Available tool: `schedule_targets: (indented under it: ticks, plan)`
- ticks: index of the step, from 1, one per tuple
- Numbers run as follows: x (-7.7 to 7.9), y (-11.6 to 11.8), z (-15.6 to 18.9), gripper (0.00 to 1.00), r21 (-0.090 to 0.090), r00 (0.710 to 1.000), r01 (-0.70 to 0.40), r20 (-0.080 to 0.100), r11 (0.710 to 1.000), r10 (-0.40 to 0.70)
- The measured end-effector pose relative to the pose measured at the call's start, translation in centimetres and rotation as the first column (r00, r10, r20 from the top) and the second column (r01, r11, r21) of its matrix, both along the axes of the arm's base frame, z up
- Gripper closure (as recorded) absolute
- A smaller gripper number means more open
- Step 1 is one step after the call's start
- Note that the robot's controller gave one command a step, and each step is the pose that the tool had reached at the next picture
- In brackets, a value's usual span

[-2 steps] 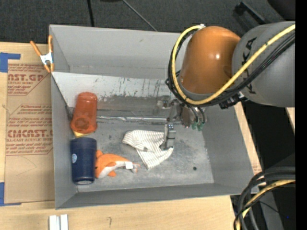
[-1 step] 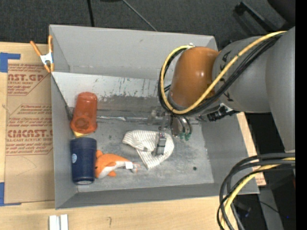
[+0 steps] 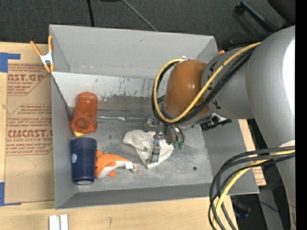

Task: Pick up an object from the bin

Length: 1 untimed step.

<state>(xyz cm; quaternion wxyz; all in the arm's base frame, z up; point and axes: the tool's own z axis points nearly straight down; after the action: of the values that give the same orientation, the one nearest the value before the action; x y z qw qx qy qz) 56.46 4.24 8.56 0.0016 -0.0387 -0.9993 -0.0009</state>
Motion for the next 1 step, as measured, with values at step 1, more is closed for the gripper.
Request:
schedule_targets:
  ticks: [1]
  plan:
    - [0.24, 0.17, 1.54, 0.0, 0.0, 1.0, 0.015, 0.004, 1.0, -0.015]
